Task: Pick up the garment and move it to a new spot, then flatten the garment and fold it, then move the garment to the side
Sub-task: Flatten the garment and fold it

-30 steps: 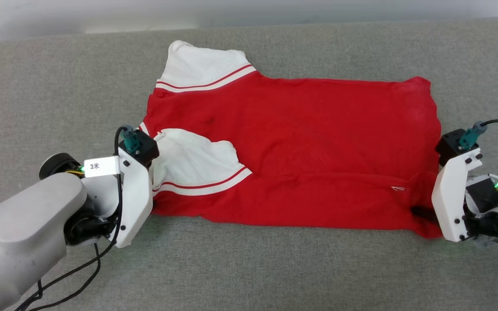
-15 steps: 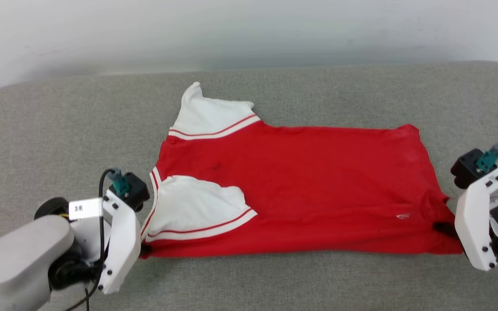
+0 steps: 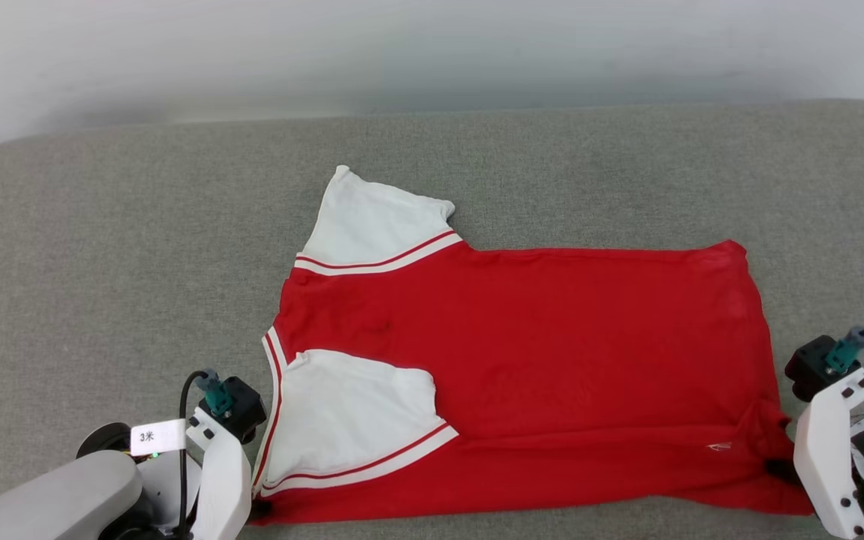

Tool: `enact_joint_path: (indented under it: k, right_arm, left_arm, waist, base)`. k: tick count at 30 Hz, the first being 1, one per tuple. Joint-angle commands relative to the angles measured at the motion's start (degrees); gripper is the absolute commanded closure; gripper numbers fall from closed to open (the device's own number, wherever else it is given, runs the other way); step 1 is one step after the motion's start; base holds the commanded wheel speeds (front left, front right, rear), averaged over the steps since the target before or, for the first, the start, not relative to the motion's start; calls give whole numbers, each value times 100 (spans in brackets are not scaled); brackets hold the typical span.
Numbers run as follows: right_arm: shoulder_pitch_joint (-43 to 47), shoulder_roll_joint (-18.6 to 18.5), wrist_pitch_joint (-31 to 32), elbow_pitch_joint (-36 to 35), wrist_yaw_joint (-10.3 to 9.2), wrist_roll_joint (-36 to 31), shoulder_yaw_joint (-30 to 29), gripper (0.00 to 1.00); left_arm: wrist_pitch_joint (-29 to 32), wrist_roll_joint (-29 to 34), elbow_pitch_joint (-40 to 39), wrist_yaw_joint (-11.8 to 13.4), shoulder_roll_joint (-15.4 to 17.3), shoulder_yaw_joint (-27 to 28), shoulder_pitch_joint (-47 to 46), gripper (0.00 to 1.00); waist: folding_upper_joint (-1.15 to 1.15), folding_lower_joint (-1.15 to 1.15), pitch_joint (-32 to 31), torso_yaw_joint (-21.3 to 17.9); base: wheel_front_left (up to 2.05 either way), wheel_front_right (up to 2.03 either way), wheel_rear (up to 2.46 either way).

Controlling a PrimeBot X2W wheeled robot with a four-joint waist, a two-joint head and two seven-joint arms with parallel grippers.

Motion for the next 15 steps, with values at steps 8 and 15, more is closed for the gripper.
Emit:
enact_joint_path:
  k: [8,15]
  right_arm:
    - [94,286,-662,166,-6,-269,-295,0]
    - [-7,437,-1872,-66,-6,-759,-1122,0]
  left_arm:
    - [-288,197,157,64,40,160,-195,0]
    - [-771,485,38,364,165,609,-693,0]
  waist:
    - [0,0,-31,18]
    - [0,0,-194,9]
  base:
    - [0,0,0]
    - [0,0,0]
